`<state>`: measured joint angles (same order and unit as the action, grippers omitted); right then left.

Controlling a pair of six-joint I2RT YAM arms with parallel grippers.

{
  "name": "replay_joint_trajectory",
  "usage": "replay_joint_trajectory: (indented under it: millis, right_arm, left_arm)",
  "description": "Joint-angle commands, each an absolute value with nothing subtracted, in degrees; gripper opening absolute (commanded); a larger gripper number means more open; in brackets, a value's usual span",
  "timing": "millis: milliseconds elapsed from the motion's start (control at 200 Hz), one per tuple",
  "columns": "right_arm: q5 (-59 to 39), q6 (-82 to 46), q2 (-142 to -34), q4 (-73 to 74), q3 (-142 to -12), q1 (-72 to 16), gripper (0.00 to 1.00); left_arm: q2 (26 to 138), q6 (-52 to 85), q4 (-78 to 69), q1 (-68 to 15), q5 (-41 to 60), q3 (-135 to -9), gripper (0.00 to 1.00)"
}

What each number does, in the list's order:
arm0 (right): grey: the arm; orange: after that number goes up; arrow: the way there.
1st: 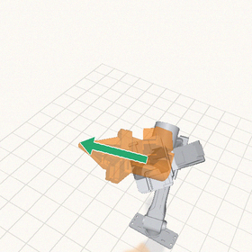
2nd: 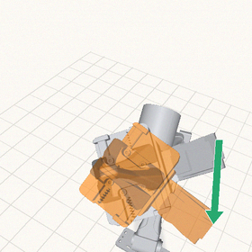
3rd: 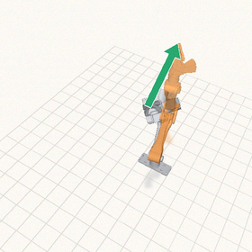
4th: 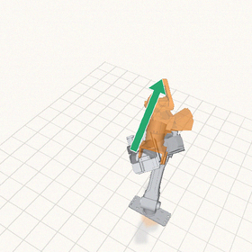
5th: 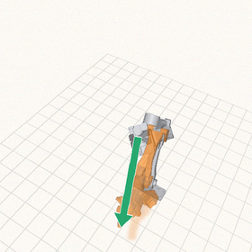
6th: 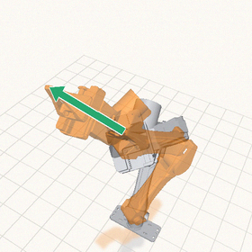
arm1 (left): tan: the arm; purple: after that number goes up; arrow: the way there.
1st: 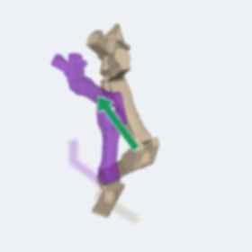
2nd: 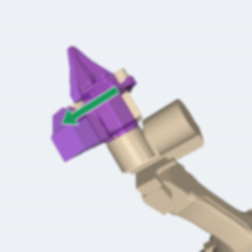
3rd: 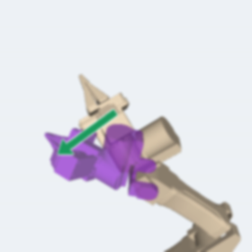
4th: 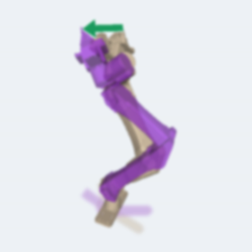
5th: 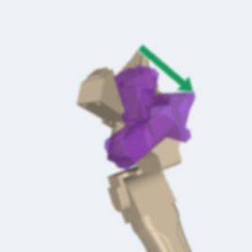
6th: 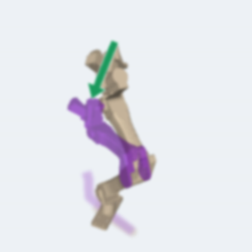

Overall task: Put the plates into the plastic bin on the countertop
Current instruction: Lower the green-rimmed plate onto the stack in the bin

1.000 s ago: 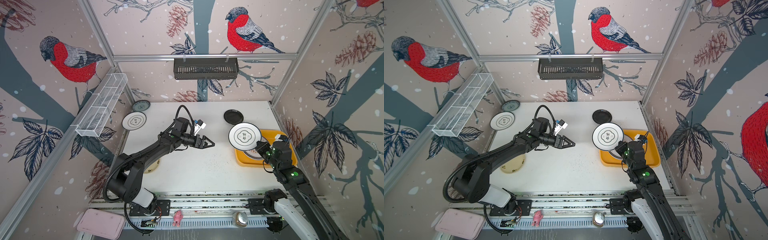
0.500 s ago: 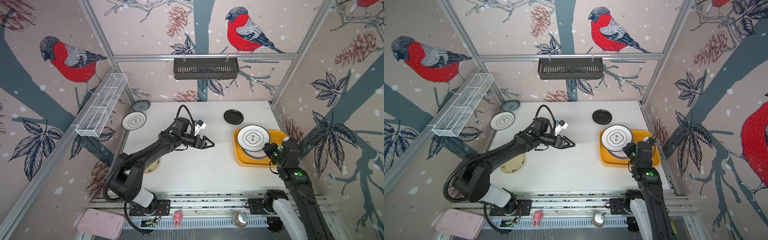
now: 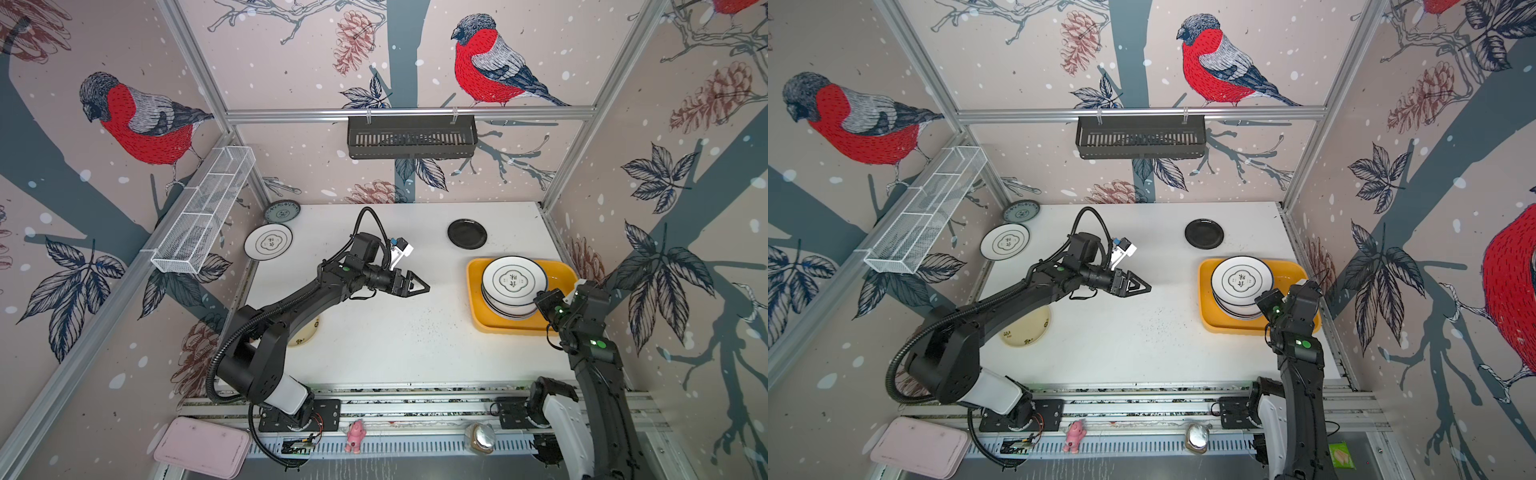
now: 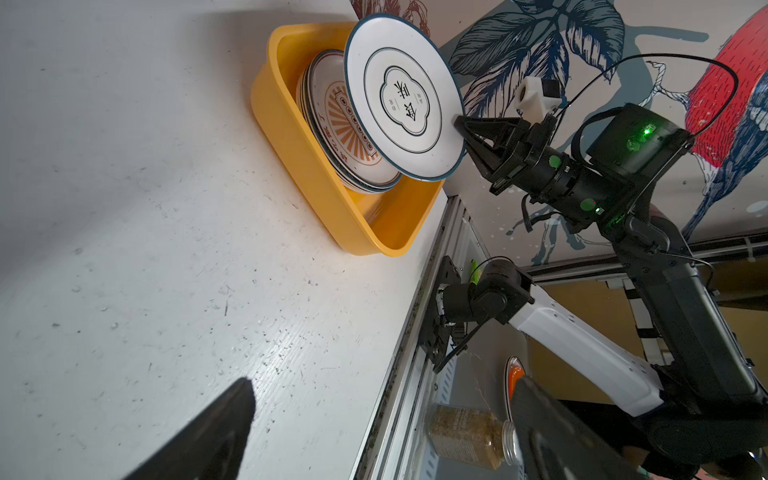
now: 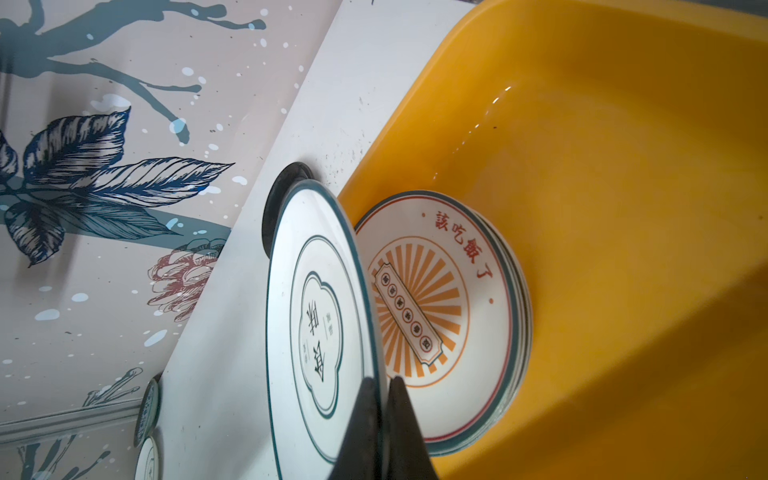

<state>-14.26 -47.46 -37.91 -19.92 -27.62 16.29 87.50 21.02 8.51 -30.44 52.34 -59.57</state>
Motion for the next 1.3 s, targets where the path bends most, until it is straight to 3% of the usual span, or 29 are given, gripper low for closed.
replay_joint_trajectory:
  millis: [0,450,1296]
  right_arm:
    - [-16.74,-45.43,-38.47,-16.19,-26.44,18.22,0.01]
    - [-23.00,-42.28,-43.08,-10.47,-21.65,24.50,0.01]
    - [-20.21,-36.87,-56.32,-6.80,-23.33,24.52,0.02]
  left_arm:
    - [87.28,19.20,9.62,-30.61,51.59,-60.20,0.96]
    - [88.48,16.93,12.20,-30.62,48.88,-61.63,0.96]
    - [88.07,15.22,15.16,-30.64,45.26,-62.67,0.96]
